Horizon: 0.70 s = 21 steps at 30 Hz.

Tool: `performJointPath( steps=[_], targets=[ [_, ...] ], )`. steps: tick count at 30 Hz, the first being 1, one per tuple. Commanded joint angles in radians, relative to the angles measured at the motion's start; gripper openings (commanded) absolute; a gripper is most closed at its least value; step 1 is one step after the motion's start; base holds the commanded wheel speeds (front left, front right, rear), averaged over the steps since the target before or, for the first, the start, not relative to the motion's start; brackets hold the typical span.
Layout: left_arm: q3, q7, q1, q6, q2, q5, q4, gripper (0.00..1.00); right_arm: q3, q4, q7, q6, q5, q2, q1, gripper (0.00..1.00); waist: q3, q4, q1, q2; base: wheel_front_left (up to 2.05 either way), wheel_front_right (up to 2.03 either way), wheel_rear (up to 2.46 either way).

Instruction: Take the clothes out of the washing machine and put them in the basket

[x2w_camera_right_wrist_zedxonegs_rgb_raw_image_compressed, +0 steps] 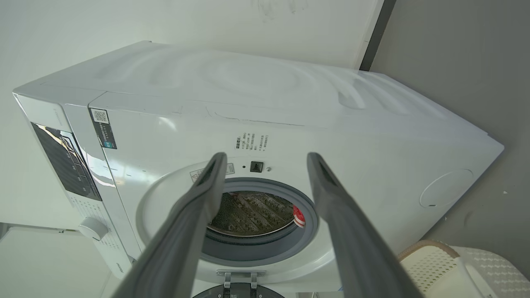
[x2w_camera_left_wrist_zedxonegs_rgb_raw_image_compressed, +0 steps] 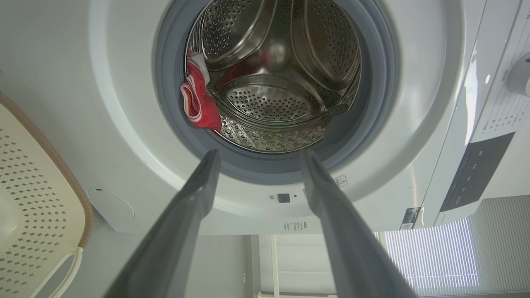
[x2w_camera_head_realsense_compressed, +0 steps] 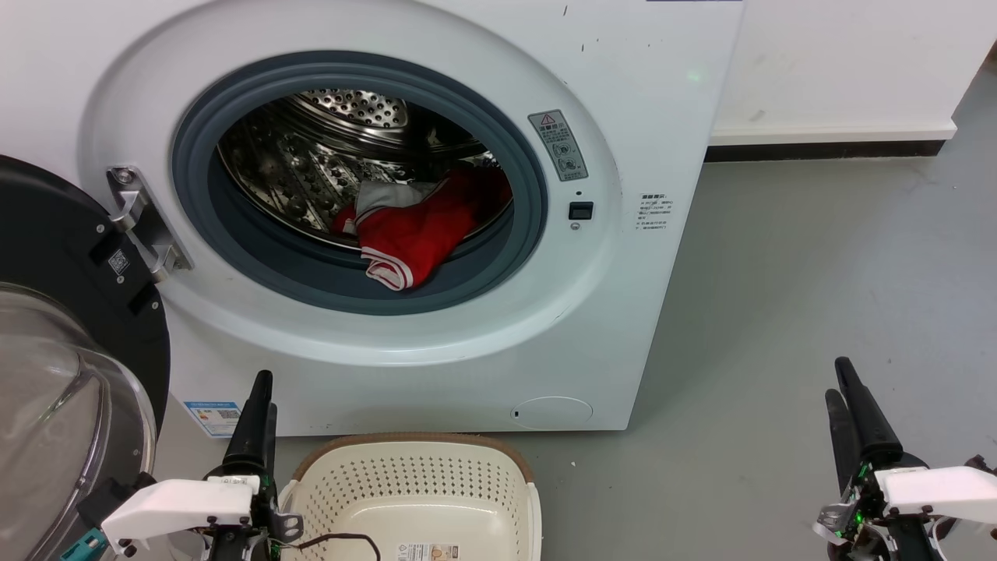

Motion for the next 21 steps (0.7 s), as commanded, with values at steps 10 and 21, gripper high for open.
performJointPath(
  steps=[10, 21],
  targets=[
    [-0.023, -0.053, 0.01, 0.045, 0.003, 0.23, -0.089, 1.0, 0.014, -0.099, -0.052, 0.0, -0.258, -0.003, 0.01, 1.0, 0.004, 0.0, 0.0, 0.0, 0.0, 0.0, 0.0],
    [-0.058, -0.097, 0.028, 0.083, 0.003, 0.437, -0.136, 1.0, 0.057, -0.166, -0.095, 0.0, -0.525, -0.003, 0.037, 1.0, 0.007, 0.002, 0.0, 0.0, 0.0, 0.0, 0.0]
  ],
)
